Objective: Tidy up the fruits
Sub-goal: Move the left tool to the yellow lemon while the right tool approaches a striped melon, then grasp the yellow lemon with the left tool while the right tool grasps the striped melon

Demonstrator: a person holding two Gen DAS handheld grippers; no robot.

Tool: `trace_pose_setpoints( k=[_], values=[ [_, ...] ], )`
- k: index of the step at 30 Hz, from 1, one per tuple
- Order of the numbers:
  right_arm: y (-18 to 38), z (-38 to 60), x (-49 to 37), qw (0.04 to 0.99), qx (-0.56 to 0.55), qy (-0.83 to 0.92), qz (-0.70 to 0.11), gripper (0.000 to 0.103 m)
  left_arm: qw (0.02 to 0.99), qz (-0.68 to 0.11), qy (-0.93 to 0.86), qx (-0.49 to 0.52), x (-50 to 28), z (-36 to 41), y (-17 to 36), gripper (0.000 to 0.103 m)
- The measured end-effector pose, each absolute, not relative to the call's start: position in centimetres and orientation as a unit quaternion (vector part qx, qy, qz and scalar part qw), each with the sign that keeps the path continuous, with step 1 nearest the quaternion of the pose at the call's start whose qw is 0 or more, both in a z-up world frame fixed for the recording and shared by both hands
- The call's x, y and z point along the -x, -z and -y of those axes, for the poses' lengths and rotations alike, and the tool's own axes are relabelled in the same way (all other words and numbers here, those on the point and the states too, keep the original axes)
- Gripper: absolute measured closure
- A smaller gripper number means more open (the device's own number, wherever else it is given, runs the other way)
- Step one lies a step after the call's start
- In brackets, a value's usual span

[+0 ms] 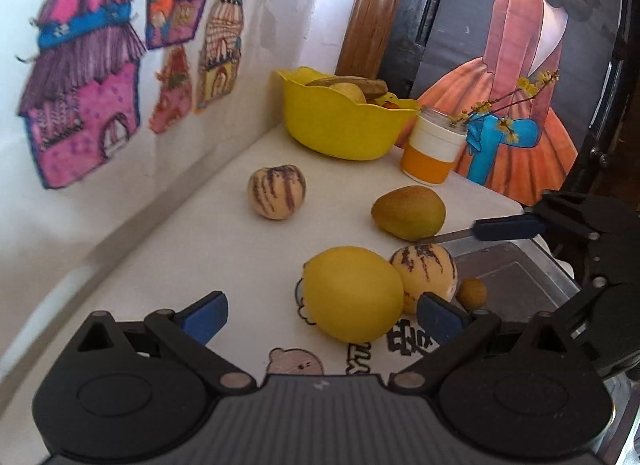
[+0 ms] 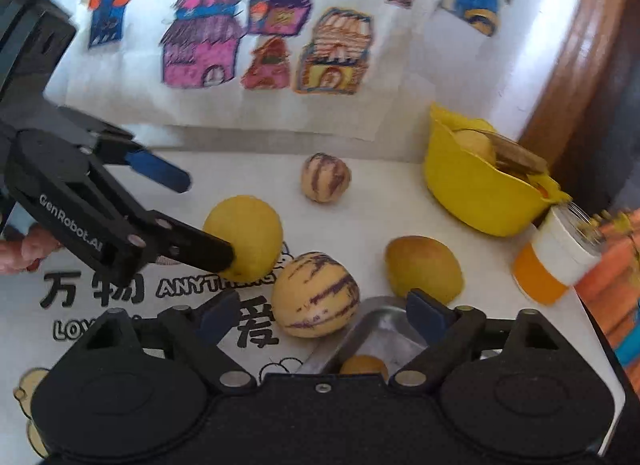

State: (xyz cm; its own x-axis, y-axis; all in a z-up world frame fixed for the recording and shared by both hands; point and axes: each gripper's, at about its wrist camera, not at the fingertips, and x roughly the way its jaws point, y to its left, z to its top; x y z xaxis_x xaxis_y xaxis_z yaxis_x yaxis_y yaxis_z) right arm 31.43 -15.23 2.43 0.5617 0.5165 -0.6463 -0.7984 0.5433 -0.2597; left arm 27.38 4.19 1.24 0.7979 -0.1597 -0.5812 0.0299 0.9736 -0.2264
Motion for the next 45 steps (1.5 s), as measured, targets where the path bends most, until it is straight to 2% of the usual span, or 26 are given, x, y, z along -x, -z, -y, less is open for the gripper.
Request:
trace_pose_setpoints(
  k=[6, 12, 15, 18, 20, 22, 34, 45],
  values=[
    [-1.5, 13.9, -32.5, 0.822, 0.302, -0.404, -0.266, 0.029, 0.940, -0.322, 0.050, 0.105, -28.5, -4.2, -0.5, 0.001],
    [-0.9, 13.3, -33.1, 0.817, 0.301, -0.410, -0.273, 0.041, 0.936, -0.325, 0.059, 0.121, -29.2, -4.5, -0.2, 0.007],
    [-0.8, 13.3, -33.4, 0.819, 0.293, -0.409, -0.275, 0.044, 0.936, -0.323, 0.067, 0.123, -29.4, -4.6, -0.1, 0.011],
    [-0.8, 13.2, -33.6, 0.820, 0.292, -0.408, -0.275, 0.046, 0.935, -0.322, 0.081, 0.122, -29.7, -4.4, -0.1, 0.020],
    [-0.8, 13.3, -33.5, 0.821, 0.288, -0.408, -0.275, 0.046, 0.934, -0.323, 0.093, 0.123, -29.8, -4.2, -0.1, 0.032],
    [-0.7, 13.3, -33.4, 0.822, 0.290, -0.408, -0.272, 0.046, 0.932, -0.324, 0.104, 0.125, -30.0, -4.0, -0.1, 0.038],
    [-1.2, 14.4, -32.1, 0.840, 0.292, -0.389, -0.240, 0.047, 0.933, -0.322, 0.076, 0.142, -29.2, -4.0, -0.6, 0.039],
    [-4.1, 20.6, -30.7, 0.885, 0.239, -0.337, -0.212, 0.047, 0.936, -0.308, 0.092, 0.145, -29.6, -0.3, -2.7, 0.039]
  ],
)
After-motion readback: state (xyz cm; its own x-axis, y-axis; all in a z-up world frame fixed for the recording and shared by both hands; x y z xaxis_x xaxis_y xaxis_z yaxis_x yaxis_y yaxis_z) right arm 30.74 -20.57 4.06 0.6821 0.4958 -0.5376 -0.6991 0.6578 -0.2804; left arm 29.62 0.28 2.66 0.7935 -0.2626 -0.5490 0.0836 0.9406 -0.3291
